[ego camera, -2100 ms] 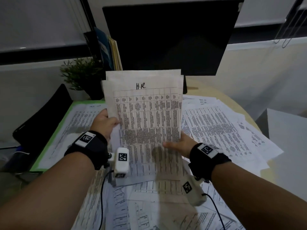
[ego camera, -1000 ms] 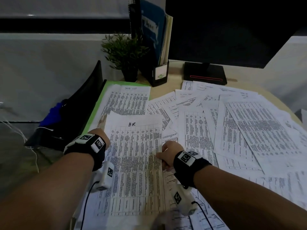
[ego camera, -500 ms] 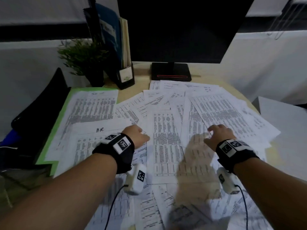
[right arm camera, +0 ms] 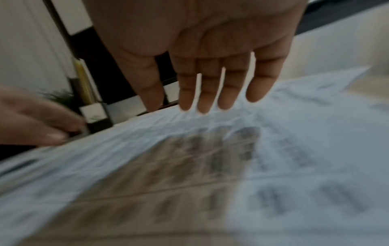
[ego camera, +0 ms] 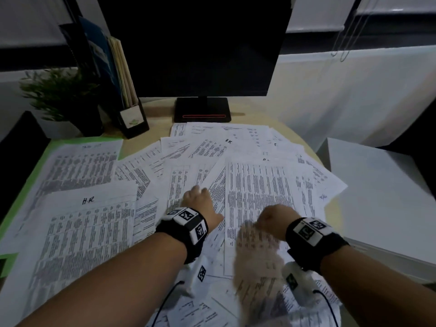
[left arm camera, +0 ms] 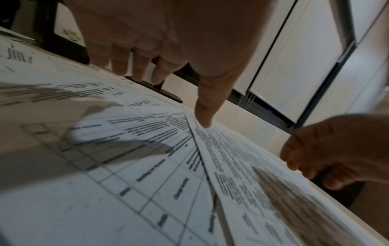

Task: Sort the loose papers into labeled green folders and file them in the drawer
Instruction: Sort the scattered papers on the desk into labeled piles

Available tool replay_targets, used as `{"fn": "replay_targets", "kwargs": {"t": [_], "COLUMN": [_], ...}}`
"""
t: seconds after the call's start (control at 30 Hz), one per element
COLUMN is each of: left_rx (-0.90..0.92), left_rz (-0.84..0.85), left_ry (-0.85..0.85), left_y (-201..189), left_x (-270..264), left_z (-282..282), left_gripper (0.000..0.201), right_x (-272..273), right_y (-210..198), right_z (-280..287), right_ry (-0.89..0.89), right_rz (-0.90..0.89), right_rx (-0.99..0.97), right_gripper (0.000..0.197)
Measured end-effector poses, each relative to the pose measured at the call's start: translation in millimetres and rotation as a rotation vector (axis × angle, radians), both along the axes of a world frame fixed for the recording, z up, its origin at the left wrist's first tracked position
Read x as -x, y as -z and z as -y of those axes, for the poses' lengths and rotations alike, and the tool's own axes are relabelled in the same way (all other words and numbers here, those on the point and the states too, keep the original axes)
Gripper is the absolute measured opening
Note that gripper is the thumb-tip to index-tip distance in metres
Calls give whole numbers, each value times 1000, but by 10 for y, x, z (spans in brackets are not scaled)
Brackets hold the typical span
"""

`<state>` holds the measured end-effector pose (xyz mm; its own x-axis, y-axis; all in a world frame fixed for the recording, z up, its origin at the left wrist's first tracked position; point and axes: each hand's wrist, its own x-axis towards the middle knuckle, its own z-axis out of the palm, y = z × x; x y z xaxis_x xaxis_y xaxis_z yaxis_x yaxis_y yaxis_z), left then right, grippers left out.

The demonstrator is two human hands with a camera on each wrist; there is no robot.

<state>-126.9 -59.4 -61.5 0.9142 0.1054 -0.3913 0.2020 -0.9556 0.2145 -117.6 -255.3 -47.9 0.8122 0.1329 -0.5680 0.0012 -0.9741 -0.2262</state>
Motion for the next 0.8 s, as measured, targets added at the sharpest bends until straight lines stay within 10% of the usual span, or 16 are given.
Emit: {"fn": "replay_targets", "kwargs": {"t": [0.2, 0.33, 0.6, 0.8], "left_rx": [7, -14, -34, -22], "left_rz": [-190, -269, -274, -250], "left_ry": [-219, -219, -307, -281], "left_y": [82, 81, 52, 54], "left_x": [-12, 118, 105, 123], "left_z": [71, 124, 64, 53], "left_gripper": [126, 146, 121, 88], "right_x": [-173, -228, -279, -215], "right_y": [172, 236, 250, 286], "right_z": [602, 663, 547, 523], "right_ry": [397, 428, 319, 244], "right_rz": [13, -14, 76, 75], "right_rx": [52, -30, -78, 149], "right_gripper": [84, 84, 31, 37]}}
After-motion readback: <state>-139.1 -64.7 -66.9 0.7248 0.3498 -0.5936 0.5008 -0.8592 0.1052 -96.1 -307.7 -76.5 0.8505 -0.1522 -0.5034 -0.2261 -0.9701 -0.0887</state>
